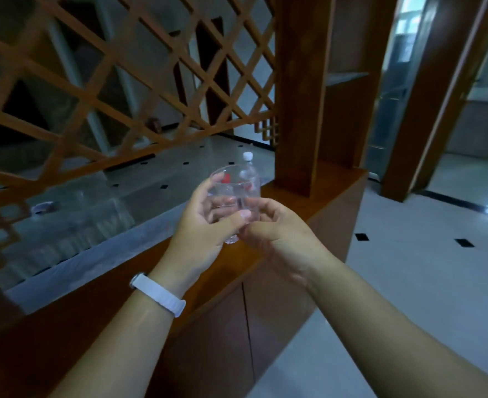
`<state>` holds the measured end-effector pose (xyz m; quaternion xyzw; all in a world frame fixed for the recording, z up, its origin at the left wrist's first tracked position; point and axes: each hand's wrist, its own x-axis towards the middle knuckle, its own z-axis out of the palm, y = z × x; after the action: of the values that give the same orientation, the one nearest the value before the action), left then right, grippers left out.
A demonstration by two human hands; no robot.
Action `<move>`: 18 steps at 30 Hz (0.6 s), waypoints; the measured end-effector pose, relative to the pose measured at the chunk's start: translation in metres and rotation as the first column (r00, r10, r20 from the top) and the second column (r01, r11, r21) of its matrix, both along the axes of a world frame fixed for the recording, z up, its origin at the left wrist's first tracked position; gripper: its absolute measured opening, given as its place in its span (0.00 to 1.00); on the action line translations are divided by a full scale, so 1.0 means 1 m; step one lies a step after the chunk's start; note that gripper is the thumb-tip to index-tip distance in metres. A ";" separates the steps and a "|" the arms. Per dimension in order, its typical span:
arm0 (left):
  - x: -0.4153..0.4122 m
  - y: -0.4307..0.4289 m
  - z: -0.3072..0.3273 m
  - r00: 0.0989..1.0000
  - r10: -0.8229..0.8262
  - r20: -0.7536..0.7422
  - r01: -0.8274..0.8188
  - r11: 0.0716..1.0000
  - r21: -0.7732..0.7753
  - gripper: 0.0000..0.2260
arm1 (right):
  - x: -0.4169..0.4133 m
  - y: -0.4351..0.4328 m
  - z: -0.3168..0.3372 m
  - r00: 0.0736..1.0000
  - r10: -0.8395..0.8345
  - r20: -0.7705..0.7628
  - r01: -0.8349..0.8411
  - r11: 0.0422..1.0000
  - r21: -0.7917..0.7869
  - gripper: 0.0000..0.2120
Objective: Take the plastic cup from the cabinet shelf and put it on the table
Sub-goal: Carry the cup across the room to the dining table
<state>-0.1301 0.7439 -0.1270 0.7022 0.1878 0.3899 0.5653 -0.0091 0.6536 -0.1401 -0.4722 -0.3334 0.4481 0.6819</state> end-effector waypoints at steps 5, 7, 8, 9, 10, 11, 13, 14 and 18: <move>0.054 0.029 -0.016 0.989 -0.145 -0.020 0.145 0.989 -0.015 0.33 | 0.037 0.003 -0.006 0.991 -0.134 0.016 0.135 0.991 -0.020 0.23; 0.073 0.040 -0.020 0.980 -0.200 -0.009 0.199 0.979 -0.036 0.32 | 0.049 0.008 -0.009 0.981 -0.195 -0.009 0.195 0.980 -0.033 0.23; 0.082 0.045 -0.022 0.975 -0.223 -0.004 0.223 0.974 -0.038 0.31 | 0.055 0.011 -0.011 0.974 -0.225 -0.011 0.224 0.974 -0.041 0.24; 0.091 0.050 -0.025 0.968 -0.250 -0.001 0.250 0.968 -0.033 0.30 | 0.061 0.013 -0.013 0.968 -0.251 -0.005 0.251 0.967 -0.047 0.25; 0.100 0.054 -0.027 0.959 -0.282 -0.001 0.282 0.959 -0.028 0.30 | 0.066 0.015 -0.014 0.961 -0.276 0.007 0.276 0.960 -0.057 0.25; 0.108 0.058 -0.029 0.948 -0.317 -0.001 0.317 0.948 -0.025 0.30 | 0.071 0.016 -0.015 0.953 -0.301 0.022 0.302 0.951 -0.071 0.25; 0.126 0.064 -0.037 0.926 -0.378 -0.003 0.378 0.926 -0.025 0.31 | 0.079 0.016 -0.017 0.932 -0.361 0.022 0.362 0.926 -0.107 0.25; 0.134 0.067 -0.040 0.915 -0.404 -0.004 0.404 0.914 -0.028 0.31 | 0.082 0.015 -0.020 0.922 -0.388 -0.002 0.385 0.916 -0.115 0.25; 0.169 0.067 -0.052 0.836 -0.548 0.007 0.548 0.836 -0.043 0.29 | 0.097 0.005 -0.032 0.884 -0.446 -0.140 0.433 0.894 -0.111 0.27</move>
<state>0.0393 0.8108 -0.1786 0.7153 -0.0109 0.2058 0.6677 0.0876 0.6589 -0.1723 -0.5232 -0.1439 0.3312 0.7720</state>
